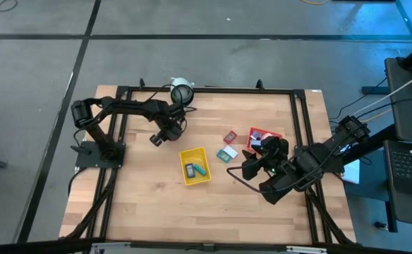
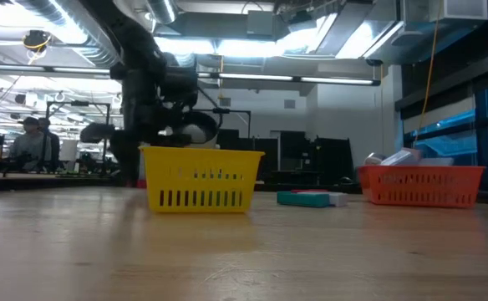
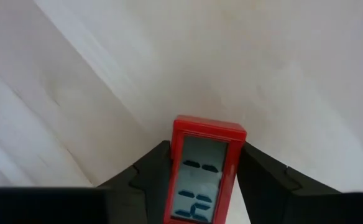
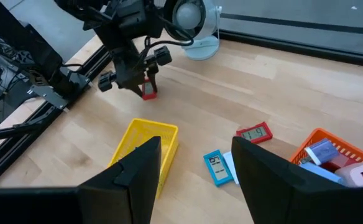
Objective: Pick & Place Office items
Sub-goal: Put the left red digital clock into the yellow basket
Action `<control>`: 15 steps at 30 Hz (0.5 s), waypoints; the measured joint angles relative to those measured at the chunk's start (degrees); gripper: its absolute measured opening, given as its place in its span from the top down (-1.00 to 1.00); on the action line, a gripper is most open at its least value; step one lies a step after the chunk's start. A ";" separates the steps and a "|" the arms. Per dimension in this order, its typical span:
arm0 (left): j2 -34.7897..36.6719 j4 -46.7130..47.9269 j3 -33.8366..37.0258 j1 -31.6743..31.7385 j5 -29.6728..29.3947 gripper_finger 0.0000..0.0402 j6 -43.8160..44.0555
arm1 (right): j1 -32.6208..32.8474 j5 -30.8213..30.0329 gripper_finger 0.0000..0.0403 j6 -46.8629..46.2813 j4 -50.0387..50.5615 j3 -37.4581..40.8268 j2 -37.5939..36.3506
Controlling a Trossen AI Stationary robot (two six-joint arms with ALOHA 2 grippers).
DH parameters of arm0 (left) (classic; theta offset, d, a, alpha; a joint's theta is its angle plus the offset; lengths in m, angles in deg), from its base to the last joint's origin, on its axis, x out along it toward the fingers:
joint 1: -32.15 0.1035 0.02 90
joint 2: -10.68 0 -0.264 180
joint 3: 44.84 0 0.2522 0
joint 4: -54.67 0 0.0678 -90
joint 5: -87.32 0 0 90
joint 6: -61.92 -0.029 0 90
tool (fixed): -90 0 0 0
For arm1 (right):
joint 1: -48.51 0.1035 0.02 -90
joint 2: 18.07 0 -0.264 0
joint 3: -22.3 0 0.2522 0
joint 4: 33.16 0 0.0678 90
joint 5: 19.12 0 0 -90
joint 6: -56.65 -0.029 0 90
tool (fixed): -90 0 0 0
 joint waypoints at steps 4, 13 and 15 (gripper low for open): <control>2.12 0.25 -1.98 -3.74 0.07 0.19 3.57 | 0.00 -0.27 0.00 -0.17 0.02 0.00 0.00; 8.54 -0.28 -10.91 -17.30 1.96 0.20 21.40 | 0.00 -0.88 0.00 -0.38 0.04 0.00 0.00; 8.51 -1.18 -12.11 -20.85 1.74 0.20 26.48 | 0.00 -1.14 0.00 -0.35 0.15 0.00 0.00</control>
